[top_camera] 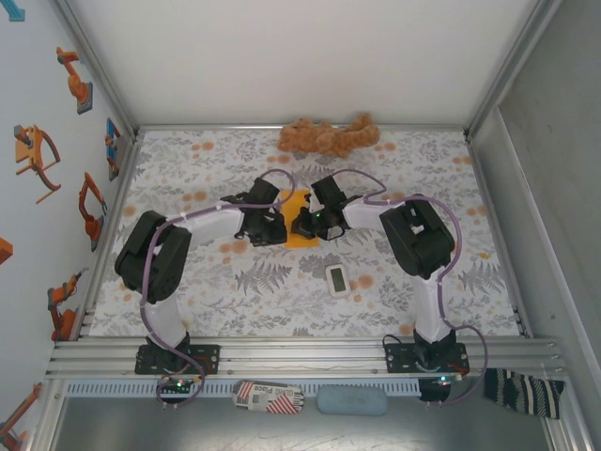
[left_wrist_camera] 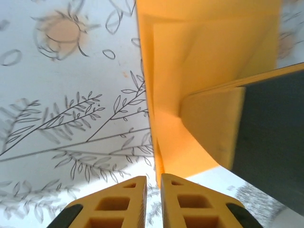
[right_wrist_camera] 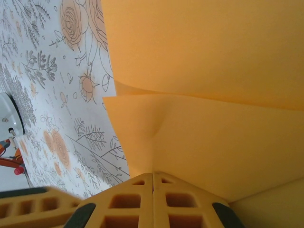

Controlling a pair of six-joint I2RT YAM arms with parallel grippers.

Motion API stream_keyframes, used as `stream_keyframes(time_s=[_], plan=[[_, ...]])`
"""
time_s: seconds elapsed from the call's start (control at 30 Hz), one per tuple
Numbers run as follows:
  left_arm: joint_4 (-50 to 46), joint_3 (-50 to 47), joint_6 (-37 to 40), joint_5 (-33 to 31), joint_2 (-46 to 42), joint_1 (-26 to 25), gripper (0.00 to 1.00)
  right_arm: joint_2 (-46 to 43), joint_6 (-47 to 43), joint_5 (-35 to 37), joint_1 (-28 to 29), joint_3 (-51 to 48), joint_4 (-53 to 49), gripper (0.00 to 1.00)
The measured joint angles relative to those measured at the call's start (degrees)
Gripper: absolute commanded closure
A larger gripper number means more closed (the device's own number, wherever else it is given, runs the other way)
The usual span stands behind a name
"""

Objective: Fold a paper plane with a square sheet of paper (pick it up from the middle)
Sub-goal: Fold the triangle a second time at the center of the table.

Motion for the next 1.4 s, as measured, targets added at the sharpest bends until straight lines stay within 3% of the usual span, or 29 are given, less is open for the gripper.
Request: stream_keyframes(time_s=[0.13, 0.33, 0.9, 1.4], plan=[[4.6, -1.7, -3.0, 1.4, -4.6, 0.1, 0.90, 0.0, 0.1, 0.2, 0.0, 0.0, 0.0, 1.00], [12.0, -3.7, -8.3, 7.0, -2.0, -0.5, 1.00, 0.0, 0.3, 0.2, 0.0, 0.0, 0.0, 1.00], [17.0, -11.1, -13.7, 5.7, -1.8, 0.4, 1.00, 0.0, 1.7, 0.8, -0.4, 0.0, 0.2, 1.00], [20.8, -9.9, -14.6, 7.7, 0.7, 0.5, 1.00, 0.0, 1.8, 0.8, -0.4, 0.0, 0.2, 1.00]])
